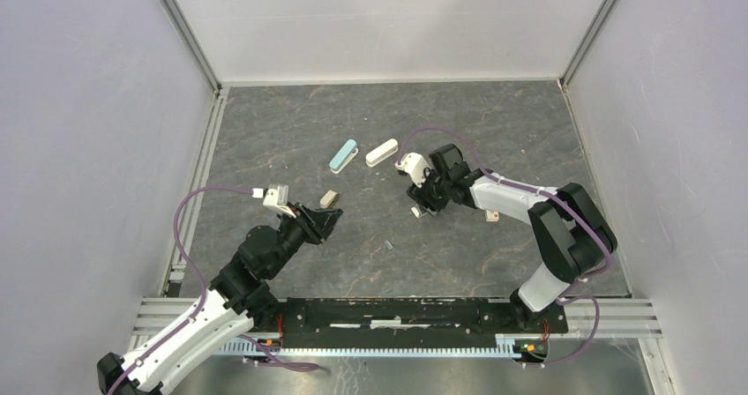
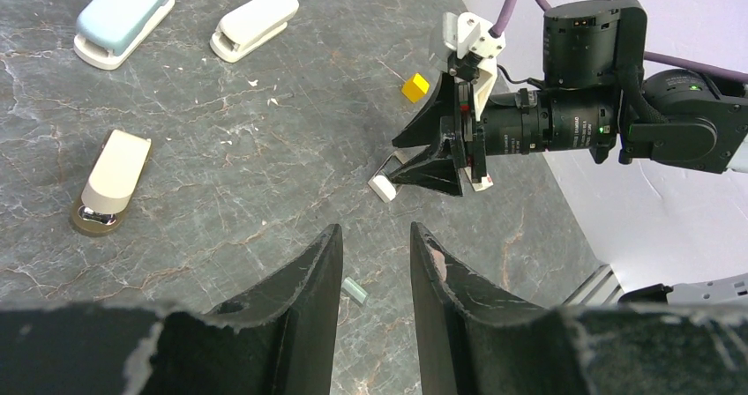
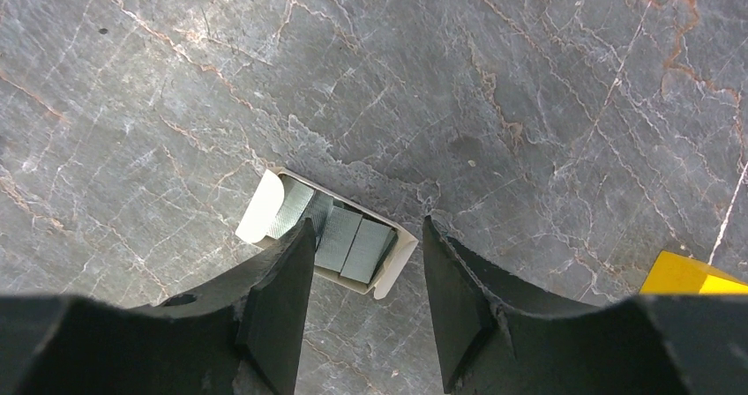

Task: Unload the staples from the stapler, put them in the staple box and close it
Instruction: Place the staple in the staple box.

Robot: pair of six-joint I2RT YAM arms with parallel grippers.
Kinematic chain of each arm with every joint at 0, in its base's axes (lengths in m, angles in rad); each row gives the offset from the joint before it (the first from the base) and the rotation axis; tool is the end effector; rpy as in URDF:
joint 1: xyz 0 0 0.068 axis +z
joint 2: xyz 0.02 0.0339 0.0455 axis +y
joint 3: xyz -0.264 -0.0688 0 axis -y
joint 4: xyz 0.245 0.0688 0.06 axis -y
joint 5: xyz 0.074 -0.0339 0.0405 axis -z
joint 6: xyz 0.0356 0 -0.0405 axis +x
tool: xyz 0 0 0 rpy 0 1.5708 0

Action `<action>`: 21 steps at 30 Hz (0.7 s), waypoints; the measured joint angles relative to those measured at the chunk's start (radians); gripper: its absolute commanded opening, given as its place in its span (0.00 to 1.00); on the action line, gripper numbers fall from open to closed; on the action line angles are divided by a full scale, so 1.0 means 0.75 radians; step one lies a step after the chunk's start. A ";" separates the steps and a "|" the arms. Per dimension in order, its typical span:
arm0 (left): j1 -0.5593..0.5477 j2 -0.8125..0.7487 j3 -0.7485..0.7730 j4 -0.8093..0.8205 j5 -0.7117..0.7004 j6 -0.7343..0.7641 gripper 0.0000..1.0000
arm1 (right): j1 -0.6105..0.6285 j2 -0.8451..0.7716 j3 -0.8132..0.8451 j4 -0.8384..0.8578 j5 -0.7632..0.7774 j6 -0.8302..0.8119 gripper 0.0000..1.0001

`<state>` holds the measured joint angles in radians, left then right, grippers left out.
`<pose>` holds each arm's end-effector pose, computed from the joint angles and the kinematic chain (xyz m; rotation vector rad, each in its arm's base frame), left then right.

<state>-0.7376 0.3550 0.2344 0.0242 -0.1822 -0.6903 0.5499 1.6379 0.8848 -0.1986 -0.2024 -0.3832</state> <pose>0.1016 -0.0836 0.2249 -0.1034 1.7481 -0.9171 0.2696 0.1737 0.1645 -1.2080 2.2164 0.3225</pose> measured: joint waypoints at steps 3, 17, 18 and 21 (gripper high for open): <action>0.000 -0.003 0.000 -0.002 0.000 0.000 0.41 | 0.000 0.001 0.000 0.002 0.009 0.001 0.54; 0.000 -0.003 0.000 -0.002 0.000 0.000 0.41 | 0.000 0.000 0.000 0.003 0.032 0.005 0.66; 0.000 -0.003 0.000 -0.002 0.000 0.000 0.41 | 0.000 -0.001 0.000 0.003 0.032 0.005 0.66; 0.000 -0.001 0.000 -0.002 0.001 0.000 0.42 | 0.000 -0.014 0.000 0.002 0.033 0.006 0.66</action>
<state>-0.7376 0.3542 0.2344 0.0231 -0.1818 -0.6903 0.5499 1.6276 0.8848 -0.1970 -0.1780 -0.3790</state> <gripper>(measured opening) 0.412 0.658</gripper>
